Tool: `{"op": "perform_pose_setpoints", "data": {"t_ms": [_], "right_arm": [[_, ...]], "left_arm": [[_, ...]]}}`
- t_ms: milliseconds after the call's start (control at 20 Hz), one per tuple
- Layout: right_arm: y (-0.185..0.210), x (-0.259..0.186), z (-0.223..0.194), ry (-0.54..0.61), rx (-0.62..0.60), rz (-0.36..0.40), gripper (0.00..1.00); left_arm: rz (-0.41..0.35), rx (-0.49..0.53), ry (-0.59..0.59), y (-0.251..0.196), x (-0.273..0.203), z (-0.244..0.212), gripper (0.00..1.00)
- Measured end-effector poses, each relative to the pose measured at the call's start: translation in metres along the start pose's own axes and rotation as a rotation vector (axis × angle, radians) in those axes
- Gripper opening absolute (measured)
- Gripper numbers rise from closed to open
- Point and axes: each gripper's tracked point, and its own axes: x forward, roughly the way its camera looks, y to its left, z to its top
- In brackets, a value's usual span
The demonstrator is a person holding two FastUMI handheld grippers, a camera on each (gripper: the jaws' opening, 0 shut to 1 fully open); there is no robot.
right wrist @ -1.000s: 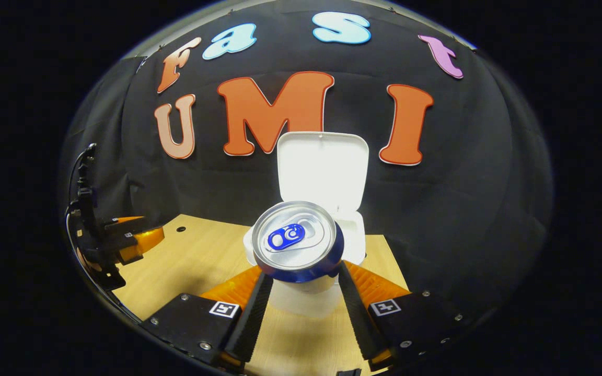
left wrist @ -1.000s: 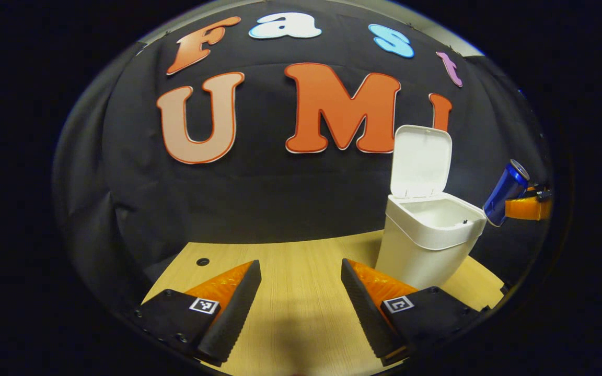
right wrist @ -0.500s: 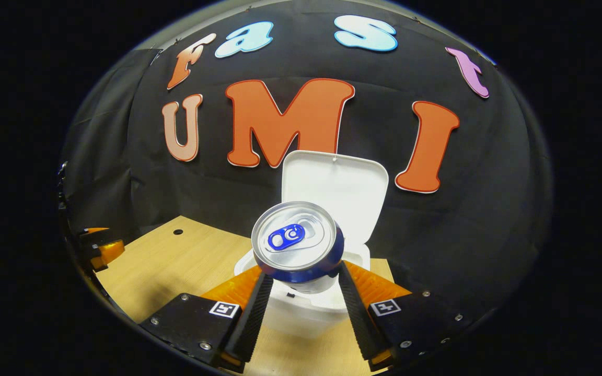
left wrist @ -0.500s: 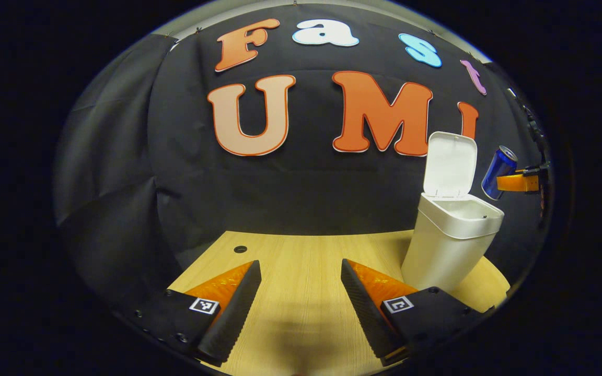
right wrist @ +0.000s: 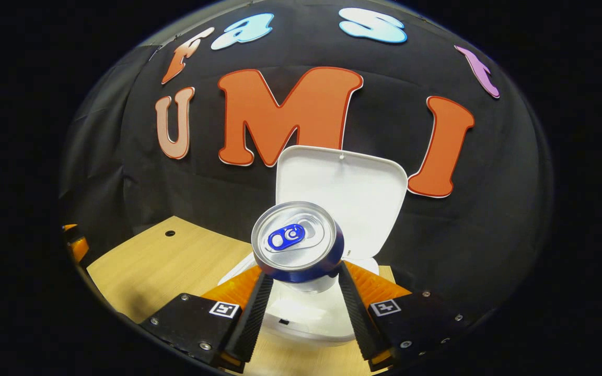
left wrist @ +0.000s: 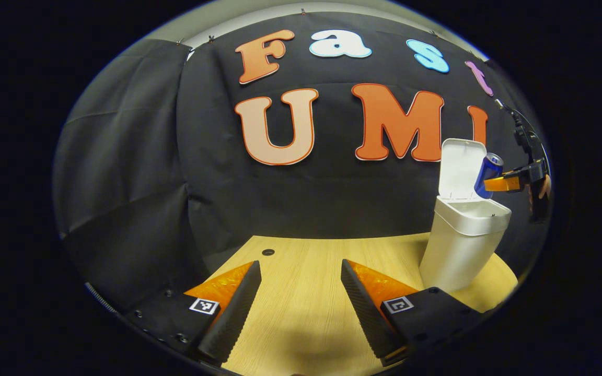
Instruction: Press the lid of the desktop garbage bin to open it, pick up the crumpled paper on the desktop and throw it into the bin, then pick up the pop can on the desktop and drop it into the bin, and finally close the garbage bin lid.
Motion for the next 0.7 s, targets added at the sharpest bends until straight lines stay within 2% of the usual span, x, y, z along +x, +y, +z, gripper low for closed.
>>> {"op": "perform_pose_setpoints", "data": {"t_ms": [300, 700], "right_arm": [[-0.011, 0.021, -0.011, 0.036, 0.029, -0.005, 0.76], [-0.011, 0.036, -0.035, 0.079, 0.065, -0.009, 0.77]], "left_arm": [[0.041, -0.017, 0.024, 0.01, -0.009, -0.01, 0.98], [0.033, 0.0, 0.03, 0.001, -0.009, -0.012, 0.98]]}}
